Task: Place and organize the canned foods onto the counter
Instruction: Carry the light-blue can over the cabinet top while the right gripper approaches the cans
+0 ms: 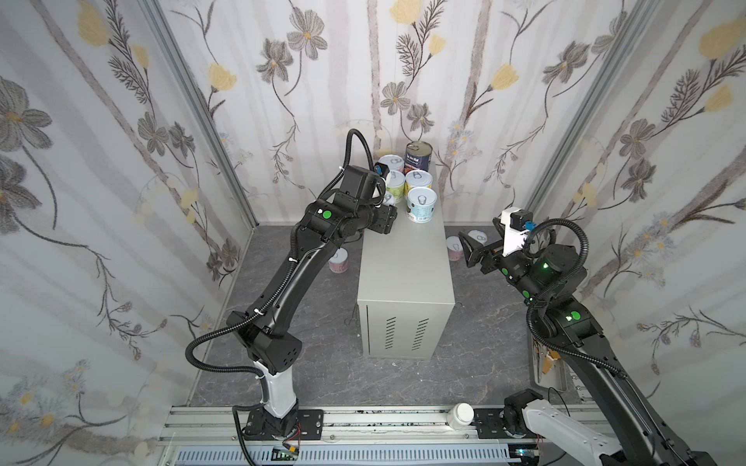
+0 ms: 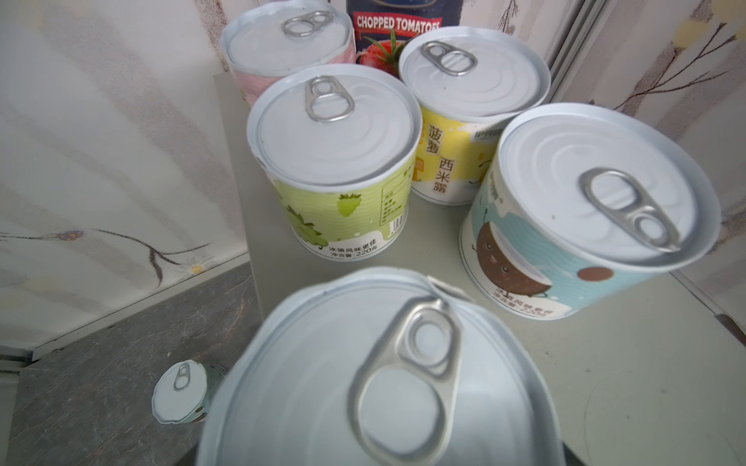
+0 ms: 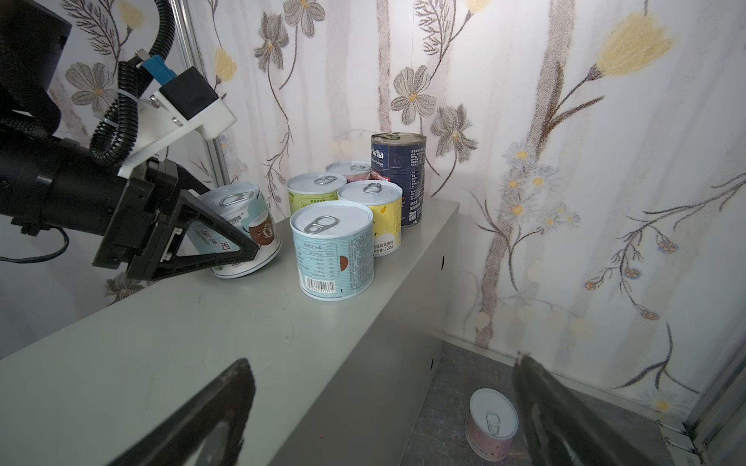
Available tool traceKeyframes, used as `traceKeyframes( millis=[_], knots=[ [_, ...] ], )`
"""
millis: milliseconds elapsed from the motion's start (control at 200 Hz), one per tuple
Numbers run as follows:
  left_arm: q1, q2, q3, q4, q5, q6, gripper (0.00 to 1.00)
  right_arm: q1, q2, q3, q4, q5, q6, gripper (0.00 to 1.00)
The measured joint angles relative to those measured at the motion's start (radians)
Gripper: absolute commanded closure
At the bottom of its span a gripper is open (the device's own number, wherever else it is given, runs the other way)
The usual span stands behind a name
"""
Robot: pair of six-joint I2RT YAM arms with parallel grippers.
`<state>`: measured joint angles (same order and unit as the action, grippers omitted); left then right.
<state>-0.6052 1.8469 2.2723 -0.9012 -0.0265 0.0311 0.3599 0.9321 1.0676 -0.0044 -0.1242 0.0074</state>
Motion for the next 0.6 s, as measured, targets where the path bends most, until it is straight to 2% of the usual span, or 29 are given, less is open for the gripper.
traceKeyframes(
  millis=[145,530,600],
  knots=[
    [-0.004,0.014,0.017,-0.002,-0.006,0.003,0.3,0.0,-0.002,-0.005,-0.001,0.0,0.0,0.0],
    [-0.005,0.039,0.024,0.037,-0.014,0.003,0.28,0.0,-0.006,-0.006,-0.008,0.004,-0.001,0.0],
    [-0.005,0.041,0.024,0.041,-0.014,0.003,0.23,0.0,-0.009,-0.006,-0.012,0.007,-0.001,0.0]
  ],
)
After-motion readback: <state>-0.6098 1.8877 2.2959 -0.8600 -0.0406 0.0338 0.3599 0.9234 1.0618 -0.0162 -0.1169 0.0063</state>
